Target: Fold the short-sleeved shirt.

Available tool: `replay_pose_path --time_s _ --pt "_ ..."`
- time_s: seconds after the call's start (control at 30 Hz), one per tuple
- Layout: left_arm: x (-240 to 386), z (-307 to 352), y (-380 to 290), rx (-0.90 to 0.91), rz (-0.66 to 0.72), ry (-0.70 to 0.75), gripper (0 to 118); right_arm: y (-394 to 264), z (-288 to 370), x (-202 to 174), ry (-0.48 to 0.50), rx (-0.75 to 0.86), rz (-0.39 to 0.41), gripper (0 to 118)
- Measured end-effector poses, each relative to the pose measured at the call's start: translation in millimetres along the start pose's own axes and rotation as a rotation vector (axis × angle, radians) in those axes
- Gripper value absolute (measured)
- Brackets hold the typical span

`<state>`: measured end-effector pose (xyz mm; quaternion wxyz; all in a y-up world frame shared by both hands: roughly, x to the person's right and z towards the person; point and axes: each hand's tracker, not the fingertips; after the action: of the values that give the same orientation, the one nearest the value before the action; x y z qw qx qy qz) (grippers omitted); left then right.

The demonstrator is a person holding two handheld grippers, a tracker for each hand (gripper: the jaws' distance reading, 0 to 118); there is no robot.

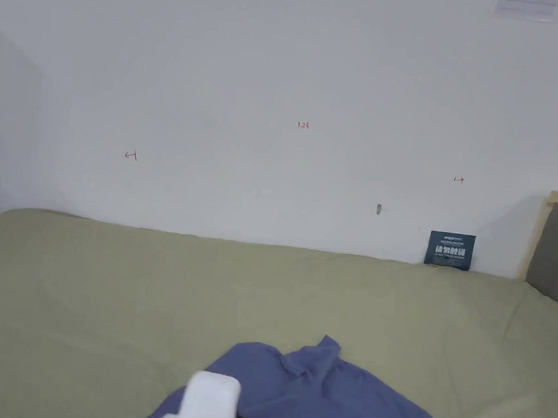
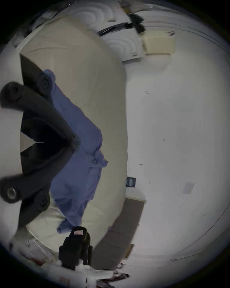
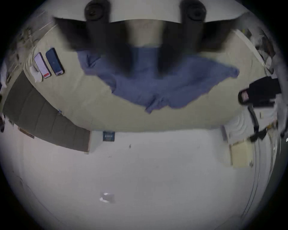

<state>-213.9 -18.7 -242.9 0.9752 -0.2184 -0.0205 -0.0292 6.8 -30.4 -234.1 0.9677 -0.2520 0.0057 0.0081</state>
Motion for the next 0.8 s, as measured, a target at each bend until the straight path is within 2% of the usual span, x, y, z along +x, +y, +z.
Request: replay_pose_path --time_s 0.03,0.07,0.1,0.17,0.27,0.4,0.53,0.63,0.67,0.7,0.73,0.77,0.8 --pt "7 5 -7 0.059 -0.036 0.023 0 -9 -1 -8 -0.008 -0.021 0.039 1" --pt "16 12 -15 0.048 -0.009 0.009 0 -15 2 -16 0.005 -0.031 0.083 1" --pt "20 16 -20 0.042 0.017 -0.006 0 -22 5 -24 0.016 -0.001 0.049 1" --pt "26 19 -30 0.029 0.062 -0.046 0 -29 6 -32 0.037 -0.031 0.031 1" --pt "34 19 -36 -0.025 0.027 -0.033 0 -38 6 -39 0.059 -0.061 0.034 1" --pt "17 15 -36 -0.059 0.072 -0.049 0 -33 8 -36 0.083 -0.040 0.023 1" --pt "-47 2 -24 -0.082 0.138 -0.014 0 -20 12 -18 0.070 -0.006 0.007 1" --pt "-130 -19 -25 -0.170 0.256 -0.052 0 -10 11 -2 0.056 0.010 -0.010 1" --pt "-160 -27 -27 -0.220 0.288 -0.114 0 -7 10 4 0.053 0.015 -0.009 1" --pt "-188 -33 -32 -0.245 0.328 -0.095 4 -2 9 9 0.049 0.020 -0.006 1" --pt "-214 -40 -38 -0.262 0.336 -0.069 43 1 7 13 0.041 0.022 -0.002 1" --pt "-236 -45 -43 -0.279 0.345 -0.026 94 2 4 18 0.036 0.026 -0.003 1" --pt "-254 -52 -48 -0.310 0.350 0.014 118 4 2 23 0.035 0.030 -0.006 1"
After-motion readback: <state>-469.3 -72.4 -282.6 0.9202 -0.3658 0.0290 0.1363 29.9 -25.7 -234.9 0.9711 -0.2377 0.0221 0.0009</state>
